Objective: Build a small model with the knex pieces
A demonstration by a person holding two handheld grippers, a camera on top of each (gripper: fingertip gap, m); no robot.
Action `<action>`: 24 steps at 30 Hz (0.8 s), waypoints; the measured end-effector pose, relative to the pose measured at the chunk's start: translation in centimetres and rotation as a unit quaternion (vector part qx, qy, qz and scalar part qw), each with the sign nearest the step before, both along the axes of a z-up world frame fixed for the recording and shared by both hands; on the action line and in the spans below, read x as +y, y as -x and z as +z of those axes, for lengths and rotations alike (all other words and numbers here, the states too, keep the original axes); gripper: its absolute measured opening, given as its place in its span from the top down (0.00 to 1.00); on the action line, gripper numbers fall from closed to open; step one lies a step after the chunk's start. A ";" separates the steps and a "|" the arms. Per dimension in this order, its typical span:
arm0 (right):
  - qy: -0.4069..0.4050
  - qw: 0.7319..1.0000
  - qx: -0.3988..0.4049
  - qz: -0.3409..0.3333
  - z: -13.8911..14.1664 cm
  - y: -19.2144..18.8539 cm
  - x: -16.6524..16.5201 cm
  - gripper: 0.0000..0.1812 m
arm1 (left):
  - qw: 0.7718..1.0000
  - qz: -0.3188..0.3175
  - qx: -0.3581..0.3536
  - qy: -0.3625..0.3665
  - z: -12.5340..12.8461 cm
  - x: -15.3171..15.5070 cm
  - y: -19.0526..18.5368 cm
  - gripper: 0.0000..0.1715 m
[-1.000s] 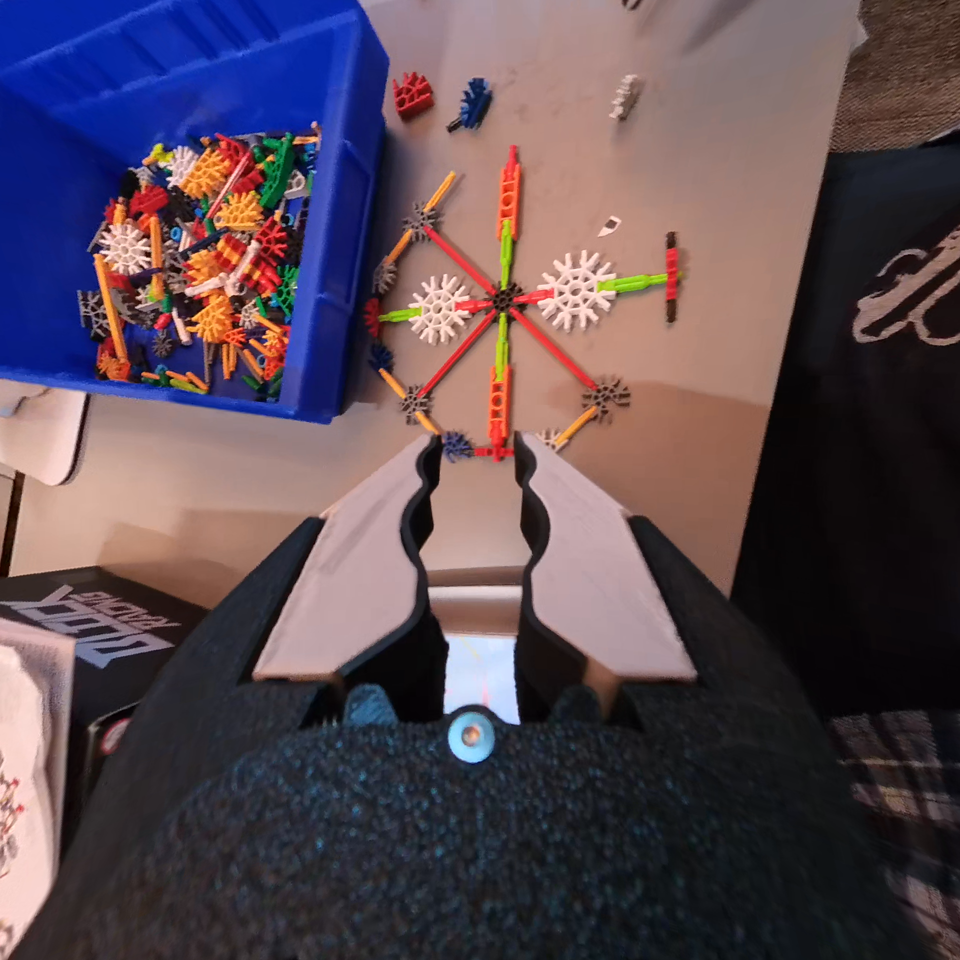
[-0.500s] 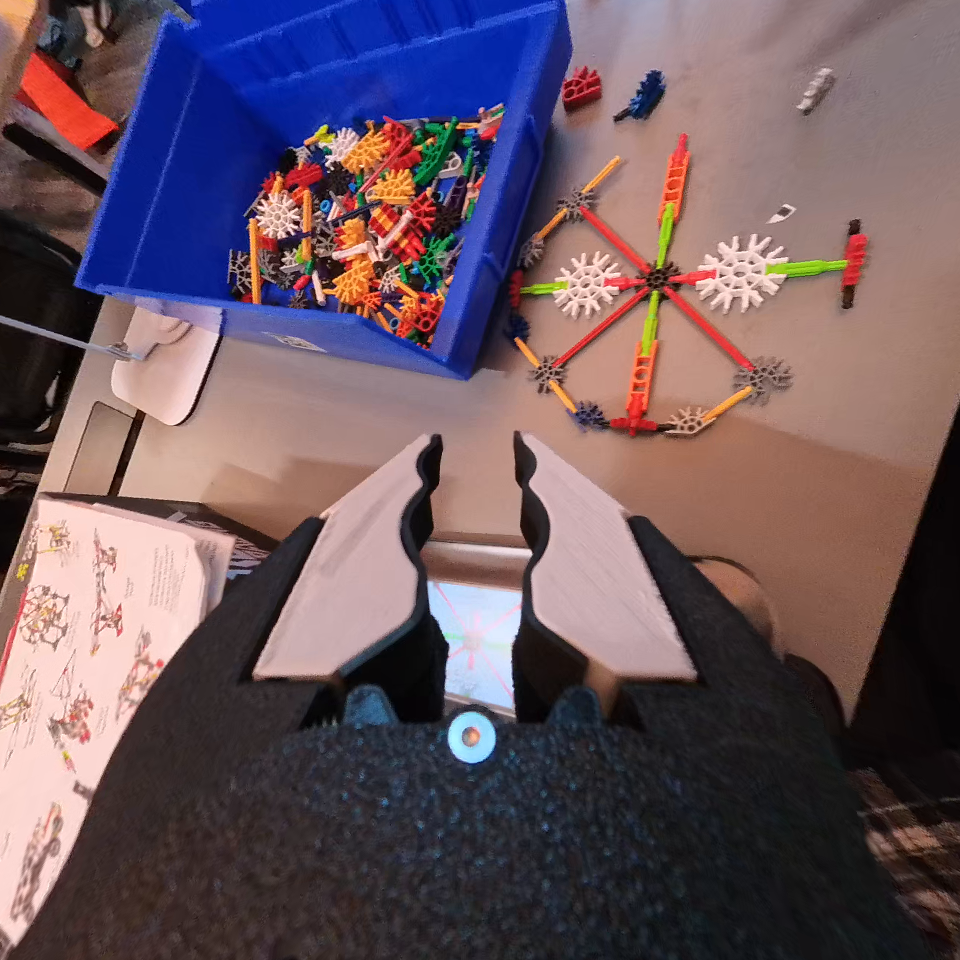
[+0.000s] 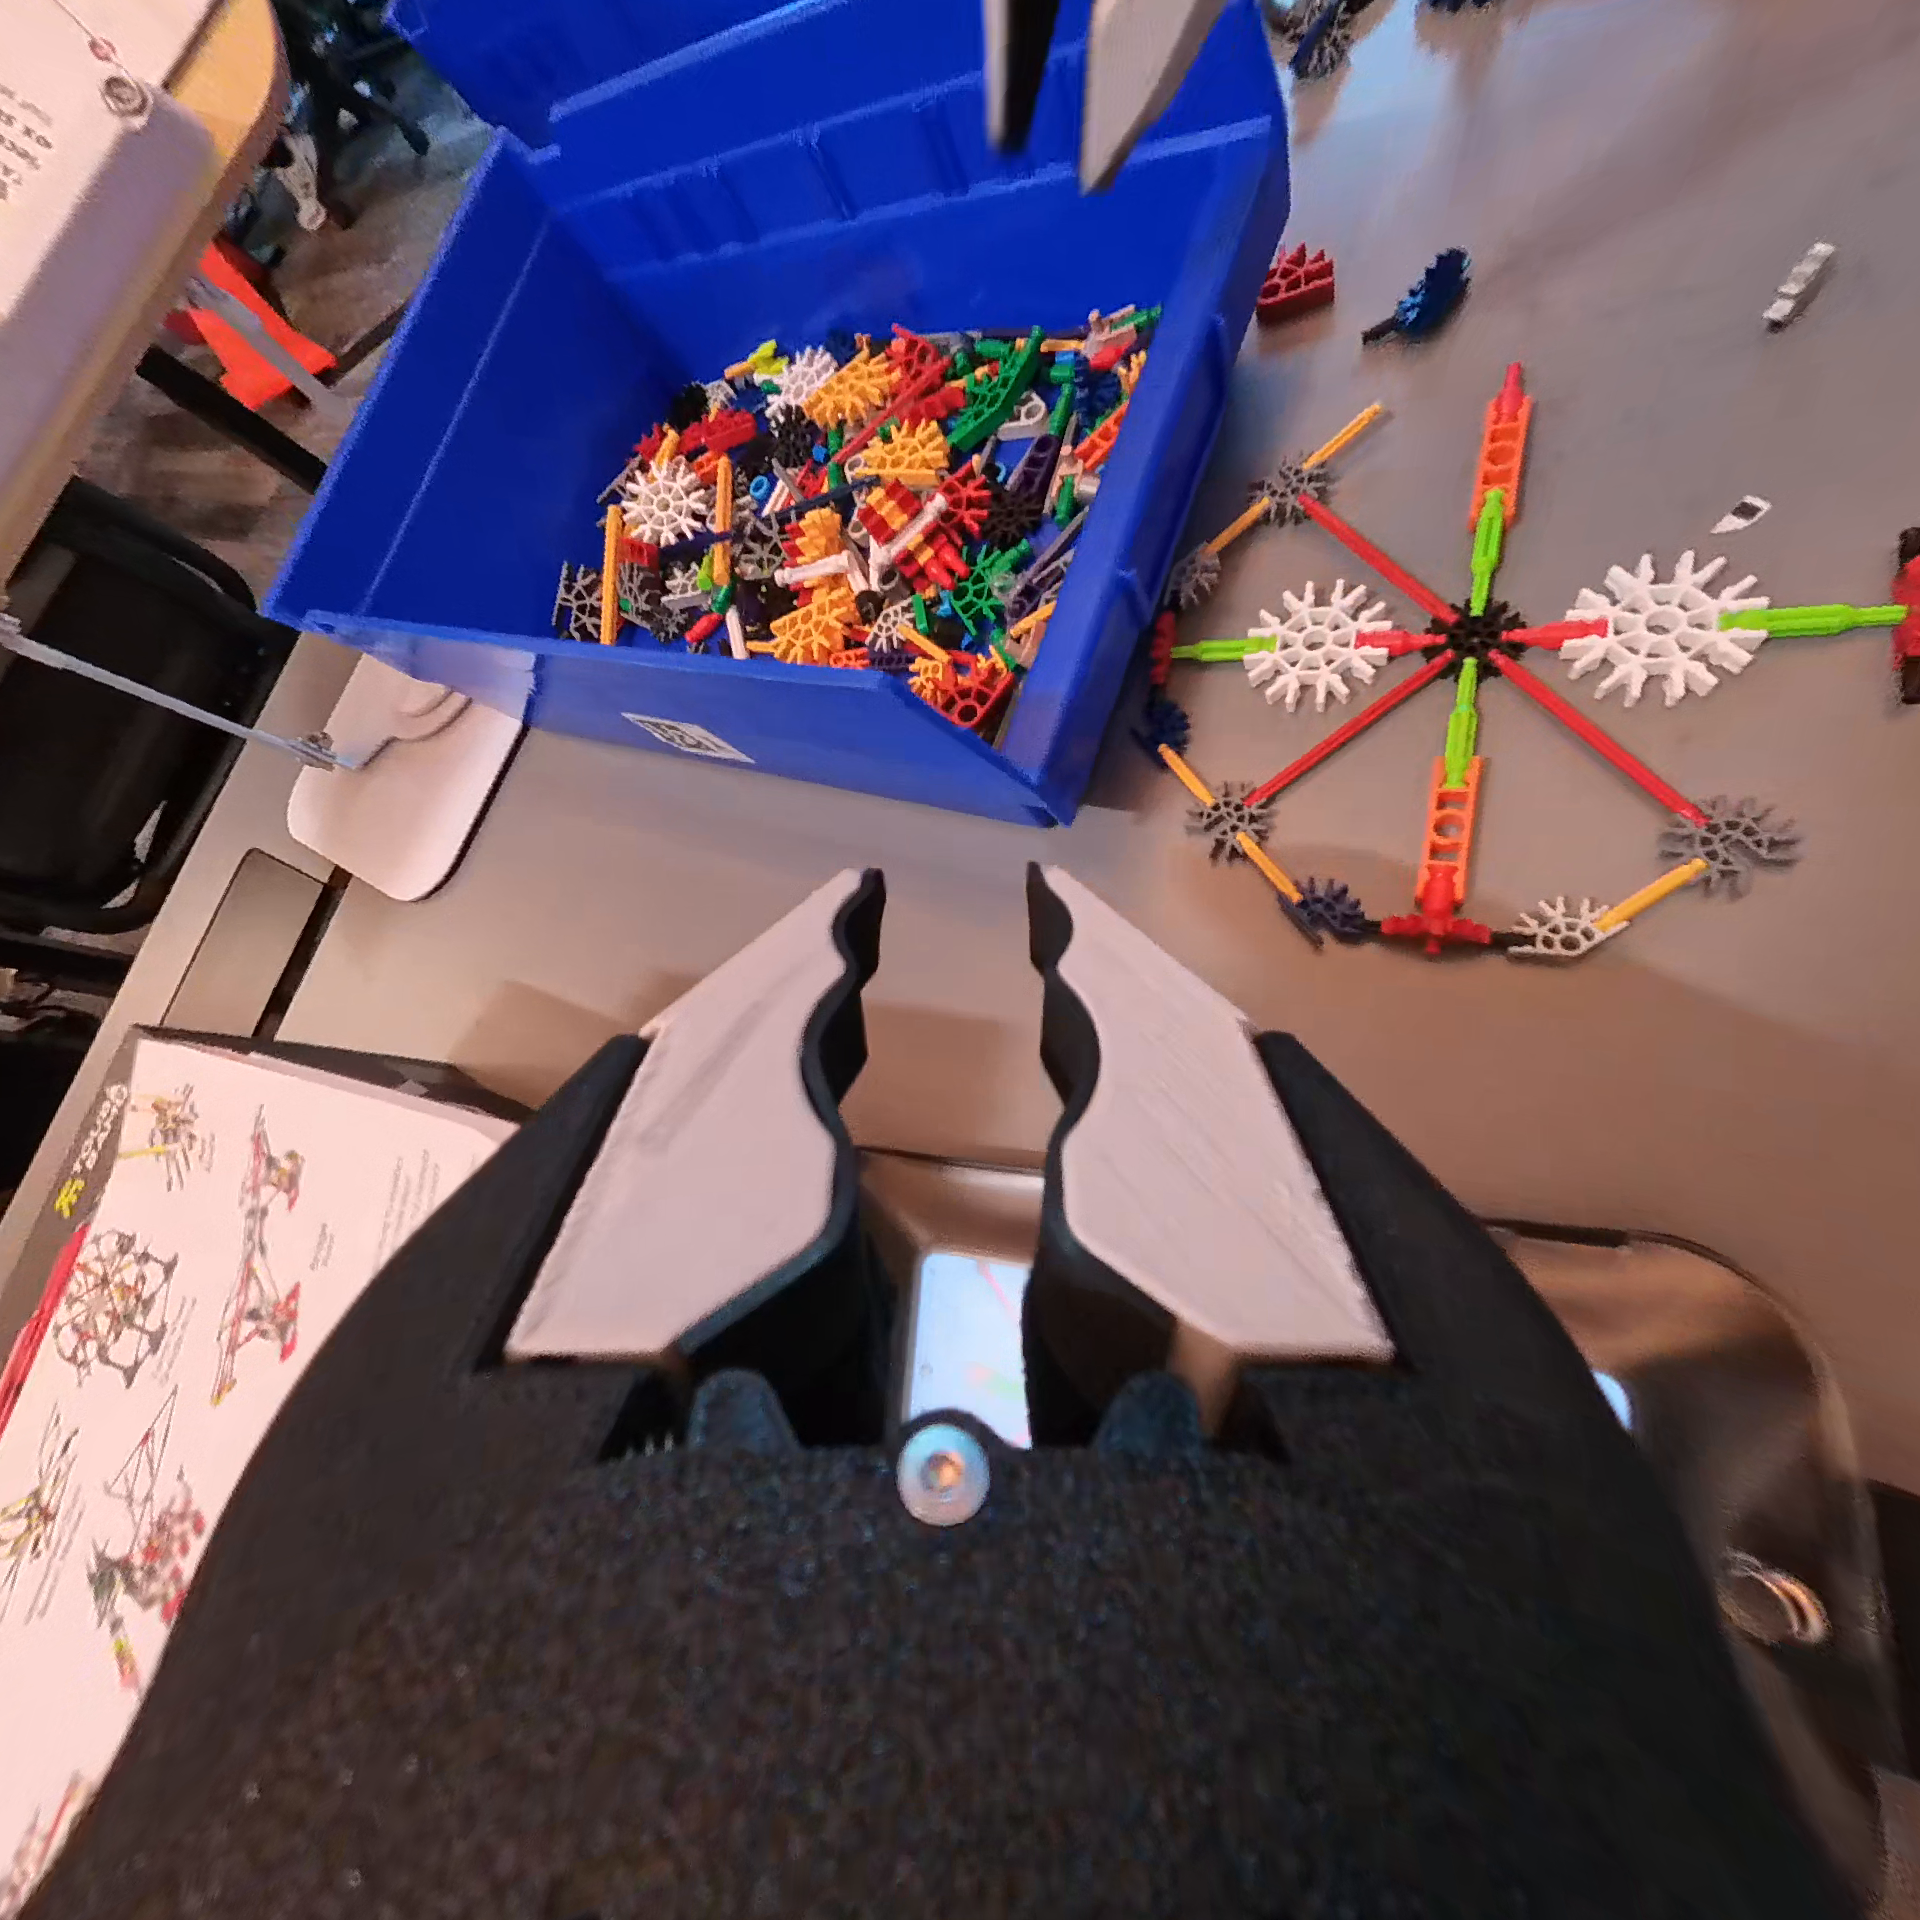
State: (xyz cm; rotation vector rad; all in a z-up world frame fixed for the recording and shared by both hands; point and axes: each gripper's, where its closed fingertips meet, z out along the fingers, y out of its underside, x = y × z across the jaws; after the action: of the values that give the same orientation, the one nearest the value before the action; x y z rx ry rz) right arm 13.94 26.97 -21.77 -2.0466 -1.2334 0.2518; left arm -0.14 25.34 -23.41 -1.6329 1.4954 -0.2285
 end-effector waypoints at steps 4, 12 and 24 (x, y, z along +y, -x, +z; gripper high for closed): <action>0.004 0.998 -0.052 0.031 -1.0 2.5 3.4 0.89 | 1.000 -0.006 -0.020 -0.001 0.2 0.7 -0.5 0.84; 0.055 0.988 -0.118 0.084 -5.6 5.8 9.4 0.92 | 0.998 -0.011 -0.054 -0.002 0.3 1.6 -1.2 0.84; 0.090 0.977 -0.136 0.137 -9.4 7.8 13.8 0.94 | 0.996 -0.014 -0.086 -0.001 1.2 2.0 -0.9 0.84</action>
State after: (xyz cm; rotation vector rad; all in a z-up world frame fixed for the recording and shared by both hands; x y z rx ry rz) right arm 6.11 40.82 -31.22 -2.1108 -1.7216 0.2239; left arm 0.75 27.39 -22.26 -1.5496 1.3876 -0.3748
